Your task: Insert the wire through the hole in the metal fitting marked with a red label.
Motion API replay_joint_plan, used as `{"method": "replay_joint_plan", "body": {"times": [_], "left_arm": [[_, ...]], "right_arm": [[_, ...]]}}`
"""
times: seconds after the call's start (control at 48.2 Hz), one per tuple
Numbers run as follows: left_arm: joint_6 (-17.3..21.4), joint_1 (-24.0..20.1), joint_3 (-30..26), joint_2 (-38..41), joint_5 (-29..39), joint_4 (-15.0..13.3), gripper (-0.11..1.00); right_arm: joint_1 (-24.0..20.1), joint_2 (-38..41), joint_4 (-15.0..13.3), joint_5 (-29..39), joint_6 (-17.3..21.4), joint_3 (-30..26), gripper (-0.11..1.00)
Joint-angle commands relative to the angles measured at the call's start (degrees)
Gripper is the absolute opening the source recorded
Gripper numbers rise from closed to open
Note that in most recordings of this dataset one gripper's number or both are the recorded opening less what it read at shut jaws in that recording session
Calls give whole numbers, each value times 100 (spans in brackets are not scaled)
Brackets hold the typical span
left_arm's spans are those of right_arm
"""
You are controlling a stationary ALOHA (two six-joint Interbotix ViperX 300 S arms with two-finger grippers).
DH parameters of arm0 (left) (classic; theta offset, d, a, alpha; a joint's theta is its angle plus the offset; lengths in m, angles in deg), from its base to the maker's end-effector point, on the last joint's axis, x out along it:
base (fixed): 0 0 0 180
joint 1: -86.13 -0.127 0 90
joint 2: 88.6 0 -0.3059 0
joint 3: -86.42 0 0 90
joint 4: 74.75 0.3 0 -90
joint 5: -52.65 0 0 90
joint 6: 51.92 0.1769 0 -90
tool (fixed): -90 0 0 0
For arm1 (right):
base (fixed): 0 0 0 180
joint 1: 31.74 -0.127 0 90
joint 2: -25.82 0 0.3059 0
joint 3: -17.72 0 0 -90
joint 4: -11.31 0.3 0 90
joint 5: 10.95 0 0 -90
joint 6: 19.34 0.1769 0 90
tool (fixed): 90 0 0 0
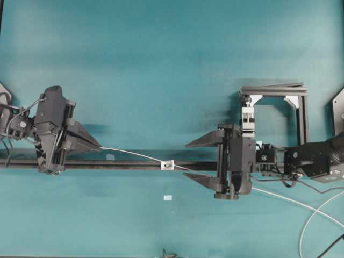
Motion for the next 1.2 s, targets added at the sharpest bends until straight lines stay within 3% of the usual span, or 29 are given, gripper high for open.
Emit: {"method": "replay_joint_plan", "body": {"times": [0.0,0.456,0.622,0.85,1.182], "left_arm": [[-9,35,-79,-79,-9,18,-10],[0,53,-290,114,44,18,-6],[0,44,-281,141,44,18,18],[53,-44,-281,70,9,26,83],[396,-132,-264,-79,-123,18,84]], "right_arm": [[0,-185,-9,-18,-9,-44,92],[0,-185,-9,-18,-9,-62,92],[9,-185,-9,-9,-9,-62,92],[0,-202,-9,26,-9,-62,92],[26,-580,-9,18,-44,202,91]]}}
